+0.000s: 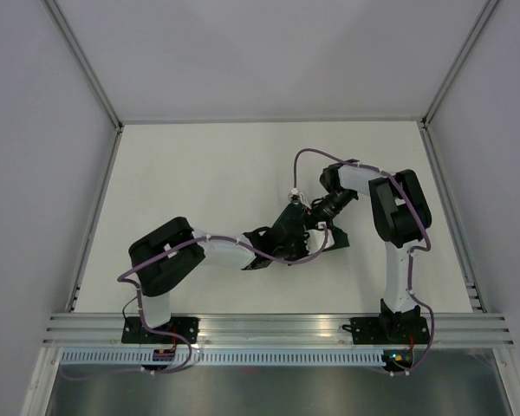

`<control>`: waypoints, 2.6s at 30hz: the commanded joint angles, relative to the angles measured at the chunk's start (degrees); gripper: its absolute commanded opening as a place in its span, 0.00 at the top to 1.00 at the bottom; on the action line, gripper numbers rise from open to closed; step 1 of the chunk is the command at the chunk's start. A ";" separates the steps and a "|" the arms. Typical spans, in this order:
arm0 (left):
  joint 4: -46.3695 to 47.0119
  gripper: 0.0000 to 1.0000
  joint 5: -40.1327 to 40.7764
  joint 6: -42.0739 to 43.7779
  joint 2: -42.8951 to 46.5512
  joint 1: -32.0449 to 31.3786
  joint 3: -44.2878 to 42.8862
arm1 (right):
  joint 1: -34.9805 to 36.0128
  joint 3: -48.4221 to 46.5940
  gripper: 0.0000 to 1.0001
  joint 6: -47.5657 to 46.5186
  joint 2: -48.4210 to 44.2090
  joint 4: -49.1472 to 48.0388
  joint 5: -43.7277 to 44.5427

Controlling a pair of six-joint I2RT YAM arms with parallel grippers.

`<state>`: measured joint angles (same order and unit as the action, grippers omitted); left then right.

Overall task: Fold the napkin, place the utensils inside, and roll it up
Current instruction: Roll the napkin with the utensil

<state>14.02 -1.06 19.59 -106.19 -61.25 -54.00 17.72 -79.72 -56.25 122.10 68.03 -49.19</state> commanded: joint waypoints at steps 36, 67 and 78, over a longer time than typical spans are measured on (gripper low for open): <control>-36.34 0.87 -38.92 -21.97 -22.12 16.96 -23.34 | -14.21 36.29 0.30 2.72 -45.09 -45.15 2.59; -44.17 0.71 -45.87 -21.09 -27.93 18.01 -30.64 | 12.61 54.06 0.62 0.53 -47.75 -62.50 26.69; -42.86 0.69 -48.43 -20.73 -24.15 18.10 -29.94 | 12.61 49.58 0.84 -0.44 -43.27 -54.41 25.11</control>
<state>-24.97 -56.88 -3.05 -129.91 -42.06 -86.61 30.52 -29.19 -57.08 75.72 8.95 -25.02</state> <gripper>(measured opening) 0.311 0.263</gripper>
